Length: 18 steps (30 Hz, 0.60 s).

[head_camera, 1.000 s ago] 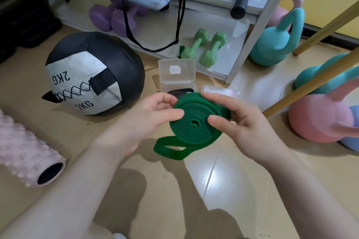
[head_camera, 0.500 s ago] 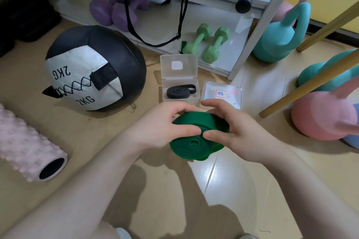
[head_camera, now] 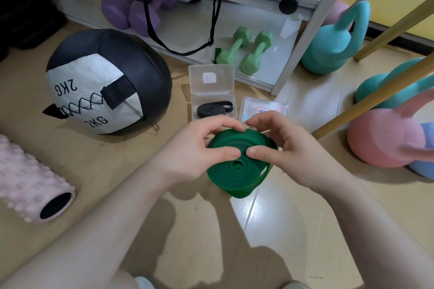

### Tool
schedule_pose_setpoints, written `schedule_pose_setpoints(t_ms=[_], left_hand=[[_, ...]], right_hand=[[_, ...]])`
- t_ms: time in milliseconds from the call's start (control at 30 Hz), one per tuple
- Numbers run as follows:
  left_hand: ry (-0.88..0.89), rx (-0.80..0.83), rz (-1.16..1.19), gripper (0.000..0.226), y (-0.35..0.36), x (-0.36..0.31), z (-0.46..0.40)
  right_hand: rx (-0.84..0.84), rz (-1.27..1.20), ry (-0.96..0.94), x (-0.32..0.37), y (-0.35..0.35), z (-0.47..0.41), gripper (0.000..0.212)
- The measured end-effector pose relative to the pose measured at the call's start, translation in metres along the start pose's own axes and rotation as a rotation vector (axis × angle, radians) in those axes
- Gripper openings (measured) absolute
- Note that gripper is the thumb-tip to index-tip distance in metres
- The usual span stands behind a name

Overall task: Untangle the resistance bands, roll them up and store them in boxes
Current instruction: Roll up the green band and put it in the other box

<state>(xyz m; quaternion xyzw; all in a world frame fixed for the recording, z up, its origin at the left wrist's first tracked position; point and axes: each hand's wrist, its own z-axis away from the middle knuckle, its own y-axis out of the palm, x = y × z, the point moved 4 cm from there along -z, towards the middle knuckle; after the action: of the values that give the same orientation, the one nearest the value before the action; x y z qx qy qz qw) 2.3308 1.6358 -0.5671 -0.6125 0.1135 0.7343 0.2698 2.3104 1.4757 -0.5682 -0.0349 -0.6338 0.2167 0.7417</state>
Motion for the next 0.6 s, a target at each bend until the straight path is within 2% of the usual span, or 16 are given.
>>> schedule_pose_setpoints(t_ms=[267, 400, 600], left_hand=[[0.013, -0.101, 0.238, 0.032, -0.016, -0.006, 0.001], [0.033, -0.130, 0.246, 0.034, -0.018, -0.009, 0.003], [0.075, -0.259, 0.297, 0.032, -0.023, -0.009, 0.000]], right_hand=[[0.022, -0.137, 0.007, -0.003, -0.007, -0.001, 0.039], [0.037, -0.117, -0.023, 0.005, -0.018, -0.001, 0.022], [-0.094, -0.256, -0.006, 0.006, 0.000, 0.003, 0.027]])
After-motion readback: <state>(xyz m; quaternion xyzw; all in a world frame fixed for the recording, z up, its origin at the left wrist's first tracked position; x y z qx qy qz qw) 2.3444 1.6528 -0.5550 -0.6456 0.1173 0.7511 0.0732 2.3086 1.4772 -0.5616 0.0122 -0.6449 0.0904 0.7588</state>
